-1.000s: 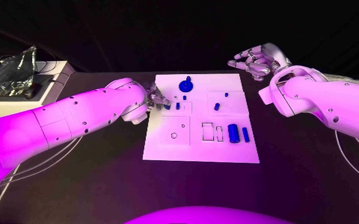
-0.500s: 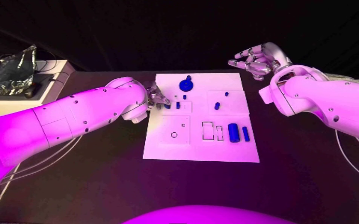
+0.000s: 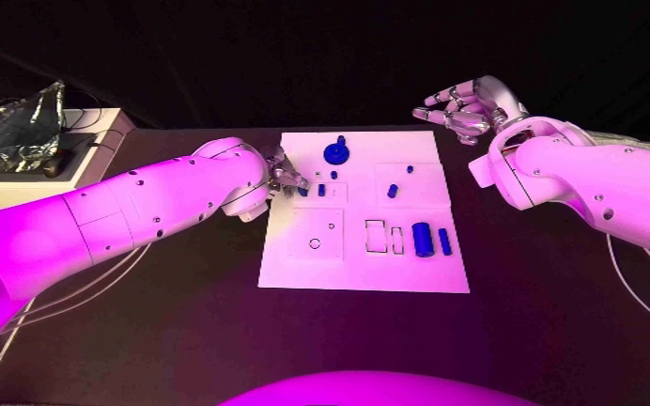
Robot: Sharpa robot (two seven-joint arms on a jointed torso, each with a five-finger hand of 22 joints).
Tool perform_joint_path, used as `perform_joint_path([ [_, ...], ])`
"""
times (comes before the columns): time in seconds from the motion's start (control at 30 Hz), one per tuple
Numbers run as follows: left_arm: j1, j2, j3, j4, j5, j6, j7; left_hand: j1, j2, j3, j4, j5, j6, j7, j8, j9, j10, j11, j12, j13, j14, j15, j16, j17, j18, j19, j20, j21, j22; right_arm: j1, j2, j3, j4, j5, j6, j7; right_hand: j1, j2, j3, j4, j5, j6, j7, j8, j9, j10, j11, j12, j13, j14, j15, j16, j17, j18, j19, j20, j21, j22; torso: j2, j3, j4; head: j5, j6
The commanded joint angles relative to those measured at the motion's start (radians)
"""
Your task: Assemble the parts on the task board
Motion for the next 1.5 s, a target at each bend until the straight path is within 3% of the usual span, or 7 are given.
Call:
perform_joint_path([
  [0.03,-0.007,0.006,-0.006,0.000,0.009,0.042,-0.010,0.023,0.006,0.004,-0.011,-0.006,0.041,-0.036,0.001,-0.008,0.002,-0.009,0.004,-0.001,0.003,-0.004,0.001,0.002,-0.021,0.007,-0.001,-0.004,0.001,-0.001,0.000,0.000,0.001,-0.010,0.012,0.007,0.000,0.011,0.000,-0.005,0.004,0.001,0.003,-0.003,-0.001,-0.005,-0.001,0.005,0.000,-0.002,-0.004,0.002,-0.001,0.013,0.032,-0.007,0.002,0.130,0.000,0.0005,0.0004,-0.001,-0.003],
  [0.57,-0.008,0.007,-0.008,-0.003,0.009,0.056,-0.012,0.032,-0.013,-0.080,0.048,-0.007,0.056,-0.045,0.005,-0.016,0.001,-0.013,0.016,-0.002,0.005,-0.007,0.009,0.010,-0.027,0.011,-0.007,-0.007,0.006,-0.001,0.000,0.000,-0.001,-0.010,0.013,0.007,0.000,0.011,0.000,-0.005,0.004,0.001,0.003,-0.003,-0.001,-0.005,-0.001,0.005,0.000,-0.002,-0.004,0.002,-0.001,0.013,0.032,-0.007,0.002,0.130,-0.001,-0.0002,-0.0001,0.000,-0.004],
  [0.83,-0.008,0.008,-0.008,-0.004,0.007,0.049,-0.012,0.045,-0.002,-0.183,0.097,-0.008,0.059,-0.046,0.012,-0.015,-0.002,-0.014,0.025,-0.001,0.005,-0.007,0.012,0.011,-0.027,0.013,-0.007,-0.007,0.010,-0.002,0.000,0.000,0.000,-0.010,0.012,0.008,0.000,0.011,0.000,-0.005,0.004,0.001,0.003,-0.003,-0.001,-0.005,-0.001,0.005,0.000,-0.002,-0.004,0.002,-0.001,0.013,0.032,-0.007,0.002,0.130,-0.001,-0.0002,0.0008,0.000,-0.004],
  [1.1,-0.008,0.007,-0.008,-0.005,0.006,0.048,-0.012,0.051,-0.006,-0.193,0.110,-0.007,0.060,-0.047,0.016,-0.015,-0.002,-0.014,0.028,-0.003,0.005,-0.007,0.015,0.013,-0.027,0.014,-0.007,-0.008,0.013,-0.002,-0.001,0.000,0.000,-0.010,0.011,0.009,0.000,0.011,0.000,-0.005,0.004,0.001,0.003,-0.003,-0.001,-0.005,-0.001,0.005,0.000,-0.002,-0.004,0.002,-0.001,0.013,0.032,-0.007,0.002,0.130,0.000,-0.0003,0.0008,0.001,-0.004],
  [1.5,-0.008,0.004,-0.008,-0.004,0.006,0.036,-0.010,0.053,0.007,-0.281,0.156,-0.007,0.060,-0.047,0.026,-0.012,-0.003,-0.013,0.035,-0.008,0.006,-0.007,0.017,0.014,-0.028,0.015,-0.006,-0.013,0.018,-0.002,-0.002,0.000,0.001,-0.010,0.009,0.009,0.000,0.011,0.000,-0.005,0.004,0.001,0.003,-0.003,-0.001,-0.005,-0.001,0.005,0.000,-0.002,-0.004,0.002,-0.001,0.013,0.032,-0.007,0.002,0.130,0.000,0.0002,0.0001,0.001,-0.005],
])
